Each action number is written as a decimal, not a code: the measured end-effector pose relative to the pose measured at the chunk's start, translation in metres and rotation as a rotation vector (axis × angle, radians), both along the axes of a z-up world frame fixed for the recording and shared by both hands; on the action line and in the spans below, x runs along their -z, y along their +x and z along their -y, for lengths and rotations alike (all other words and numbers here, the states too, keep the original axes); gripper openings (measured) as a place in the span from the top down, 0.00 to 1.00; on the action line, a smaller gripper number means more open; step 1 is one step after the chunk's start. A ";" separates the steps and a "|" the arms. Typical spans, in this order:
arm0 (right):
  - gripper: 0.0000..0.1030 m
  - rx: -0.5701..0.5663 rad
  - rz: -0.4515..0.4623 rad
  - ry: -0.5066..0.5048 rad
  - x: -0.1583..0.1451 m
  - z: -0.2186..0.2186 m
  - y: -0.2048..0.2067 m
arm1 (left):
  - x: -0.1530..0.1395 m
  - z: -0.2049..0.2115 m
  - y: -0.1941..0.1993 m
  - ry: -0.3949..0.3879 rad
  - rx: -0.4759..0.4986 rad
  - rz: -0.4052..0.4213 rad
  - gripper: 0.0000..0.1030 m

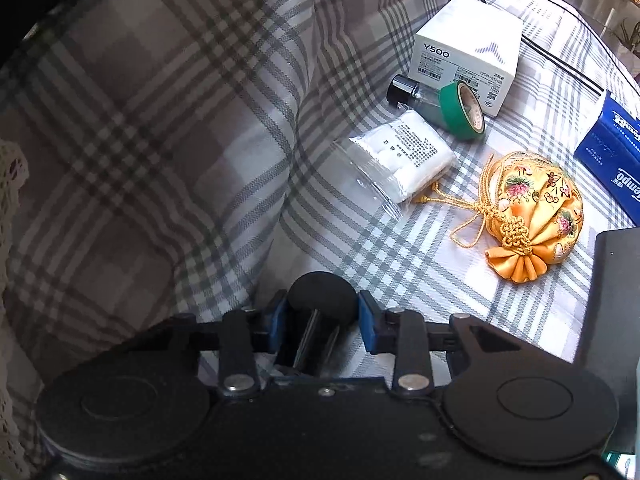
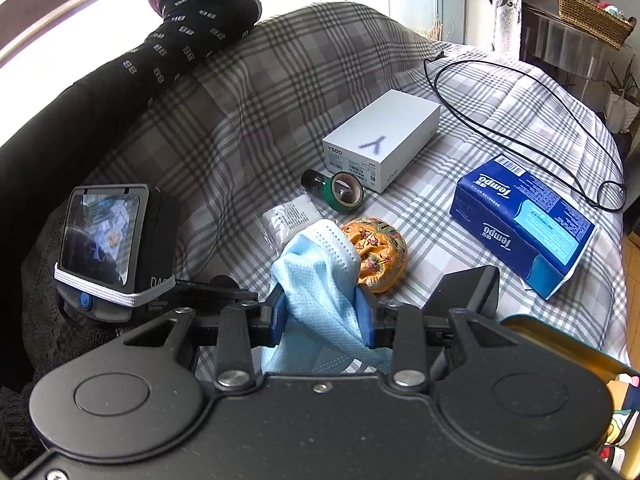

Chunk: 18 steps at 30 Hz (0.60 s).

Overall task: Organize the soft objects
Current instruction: 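Carry the blue mask with the right gripper and release it into the gold tray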

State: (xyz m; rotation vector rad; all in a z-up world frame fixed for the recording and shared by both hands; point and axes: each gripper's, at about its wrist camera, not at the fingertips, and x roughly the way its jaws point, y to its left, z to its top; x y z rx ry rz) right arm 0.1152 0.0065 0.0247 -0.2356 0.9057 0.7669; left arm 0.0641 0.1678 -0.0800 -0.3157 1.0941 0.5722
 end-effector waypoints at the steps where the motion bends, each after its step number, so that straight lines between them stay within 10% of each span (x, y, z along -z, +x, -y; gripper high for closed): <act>1: 0.64 0.016 -0.007 0.017 -0.003 0.004 0.001 | 0.000 0.000 0.000 -0.004 0.007 0.006 0.69; 18: 0.64 0.425 -0.037 0.067 -0.044 0.112 0.027 | -0.071 0.082 0.004 -0.102 0.422 0.179 0.69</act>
